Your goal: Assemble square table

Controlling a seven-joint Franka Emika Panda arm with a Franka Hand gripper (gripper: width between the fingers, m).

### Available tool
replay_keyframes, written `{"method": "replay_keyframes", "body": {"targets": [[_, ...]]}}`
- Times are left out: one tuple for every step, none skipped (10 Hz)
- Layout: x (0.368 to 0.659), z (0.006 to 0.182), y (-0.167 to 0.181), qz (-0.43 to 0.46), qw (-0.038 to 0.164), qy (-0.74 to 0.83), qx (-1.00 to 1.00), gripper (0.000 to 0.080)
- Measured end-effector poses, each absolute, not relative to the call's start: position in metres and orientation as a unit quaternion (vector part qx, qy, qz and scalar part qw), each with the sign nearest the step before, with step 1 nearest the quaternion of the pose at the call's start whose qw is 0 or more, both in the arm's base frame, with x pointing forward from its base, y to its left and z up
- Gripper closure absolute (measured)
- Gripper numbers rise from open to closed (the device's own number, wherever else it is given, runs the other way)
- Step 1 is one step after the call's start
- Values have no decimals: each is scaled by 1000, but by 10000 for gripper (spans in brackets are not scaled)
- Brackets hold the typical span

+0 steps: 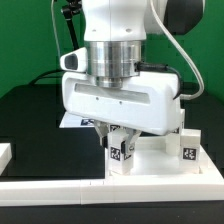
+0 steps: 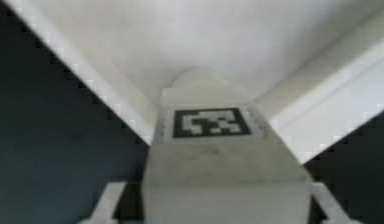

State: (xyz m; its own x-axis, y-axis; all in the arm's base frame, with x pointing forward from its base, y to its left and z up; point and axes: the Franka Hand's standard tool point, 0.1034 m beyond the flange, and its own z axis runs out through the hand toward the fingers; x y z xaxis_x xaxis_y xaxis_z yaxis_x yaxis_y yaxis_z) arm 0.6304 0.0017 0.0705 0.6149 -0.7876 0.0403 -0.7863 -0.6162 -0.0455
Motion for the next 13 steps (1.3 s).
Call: {"method": "replay_keyframes", "body": {"targets": [[628, 71, 1, -16, 12, 525, -851, 511], [629, 71, -1, -7, 28, 606, -795, 511], [627, 69, -4, 10, 53, 671, -739, 509], [626, 68, -6, 19, 65, 706, -705, 509], [626, 68, -6, 25, 69, 734, -675, 509], [625, 68, -5, 26, 68, 747, -661, 509], [625, 68, -4, 27, 67, 754, -653, 509], [625, 68, -4, 27, 67, 751, -656, 509], [626, 69, -3, 21, 68, 717, -693, 400], [631, 72, 2, -1, 82, 656, -750, 262], [628, 70, -1, -26, 88, 602, -793, 175], [625, 67, -1, -32, 84, 558, -825, 156], [625, 68, -2, -34, 83, 540, -837, 156]]}}
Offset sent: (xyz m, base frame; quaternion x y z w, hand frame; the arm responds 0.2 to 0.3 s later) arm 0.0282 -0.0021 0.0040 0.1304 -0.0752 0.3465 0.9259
